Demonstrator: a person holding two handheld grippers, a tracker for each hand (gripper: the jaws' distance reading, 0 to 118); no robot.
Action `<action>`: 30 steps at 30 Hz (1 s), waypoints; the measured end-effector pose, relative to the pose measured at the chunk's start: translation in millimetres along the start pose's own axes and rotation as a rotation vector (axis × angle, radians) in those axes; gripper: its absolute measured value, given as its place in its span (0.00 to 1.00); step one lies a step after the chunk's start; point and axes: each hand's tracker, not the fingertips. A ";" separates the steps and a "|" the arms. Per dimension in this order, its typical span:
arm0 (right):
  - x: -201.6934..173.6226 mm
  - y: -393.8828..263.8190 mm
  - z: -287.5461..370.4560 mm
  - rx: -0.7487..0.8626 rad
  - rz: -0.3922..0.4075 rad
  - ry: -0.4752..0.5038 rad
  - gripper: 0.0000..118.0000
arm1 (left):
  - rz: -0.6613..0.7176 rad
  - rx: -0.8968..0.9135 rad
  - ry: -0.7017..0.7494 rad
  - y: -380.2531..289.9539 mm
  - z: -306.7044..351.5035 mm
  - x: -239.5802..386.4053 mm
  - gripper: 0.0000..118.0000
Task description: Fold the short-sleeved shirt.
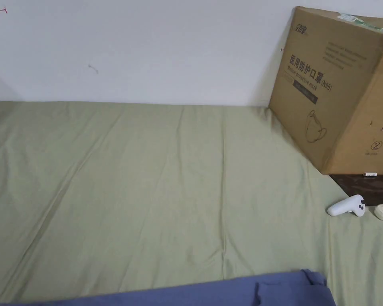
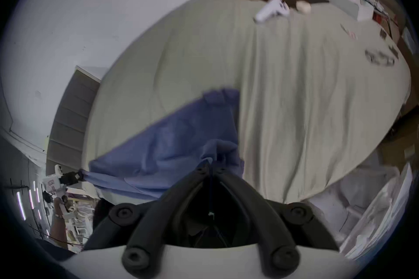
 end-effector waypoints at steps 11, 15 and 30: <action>-65.4 -10.5 42.0 0.228 0.170 -0.077 0.99 | -0.025 0.161 -0.034 -3.2 31.7 25.5 1.00; -122.6 -3.2 59.2 0.379 0.187 -0.090 0.99 | -0.065 0.310 -0.038 8.5 52.7 70.9 1.00; -224.5 -23.6 -20.6 0.303 0.413 -0.187 0.03 | -0.233 0.380 0.180 8.0 -20.0 160.6 0.01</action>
